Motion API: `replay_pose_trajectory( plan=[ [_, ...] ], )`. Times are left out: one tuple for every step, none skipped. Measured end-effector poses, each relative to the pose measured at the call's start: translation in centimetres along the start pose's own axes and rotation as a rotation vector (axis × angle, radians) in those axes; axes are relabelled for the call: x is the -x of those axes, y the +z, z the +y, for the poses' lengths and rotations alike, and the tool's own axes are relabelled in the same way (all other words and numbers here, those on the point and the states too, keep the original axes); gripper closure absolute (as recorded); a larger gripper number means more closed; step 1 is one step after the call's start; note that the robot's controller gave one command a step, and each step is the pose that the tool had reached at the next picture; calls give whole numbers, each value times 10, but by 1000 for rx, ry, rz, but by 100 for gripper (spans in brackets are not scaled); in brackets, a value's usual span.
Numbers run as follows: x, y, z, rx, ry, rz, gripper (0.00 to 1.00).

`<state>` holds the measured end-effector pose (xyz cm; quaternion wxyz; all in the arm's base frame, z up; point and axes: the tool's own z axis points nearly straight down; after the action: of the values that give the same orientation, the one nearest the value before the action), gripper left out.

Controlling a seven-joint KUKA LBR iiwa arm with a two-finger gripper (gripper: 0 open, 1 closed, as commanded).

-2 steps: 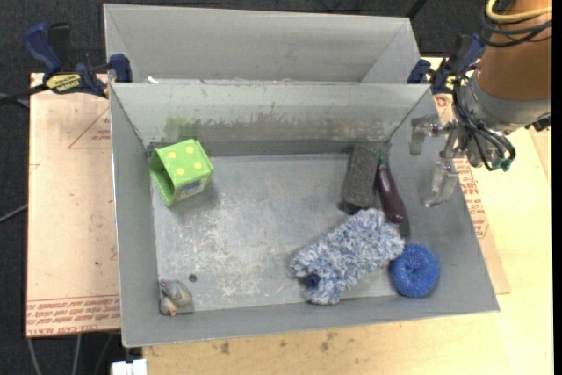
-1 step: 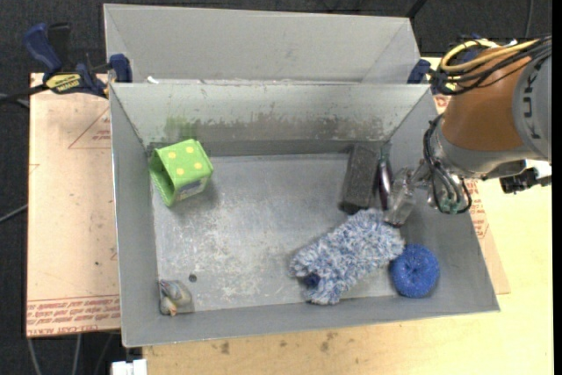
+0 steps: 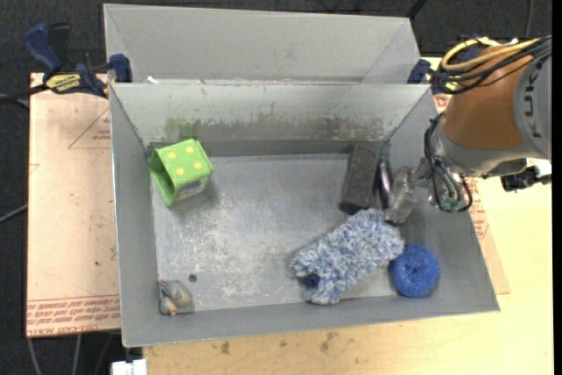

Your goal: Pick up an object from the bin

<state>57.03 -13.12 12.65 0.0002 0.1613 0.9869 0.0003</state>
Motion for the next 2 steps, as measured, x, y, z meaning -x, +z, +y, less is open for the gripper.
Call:
replay_pose_trajectory(
  plan=[
    [-3,-11,15,0,15,-2,100],
    [-10,-60,17,0,12,5,100]
  ],
)
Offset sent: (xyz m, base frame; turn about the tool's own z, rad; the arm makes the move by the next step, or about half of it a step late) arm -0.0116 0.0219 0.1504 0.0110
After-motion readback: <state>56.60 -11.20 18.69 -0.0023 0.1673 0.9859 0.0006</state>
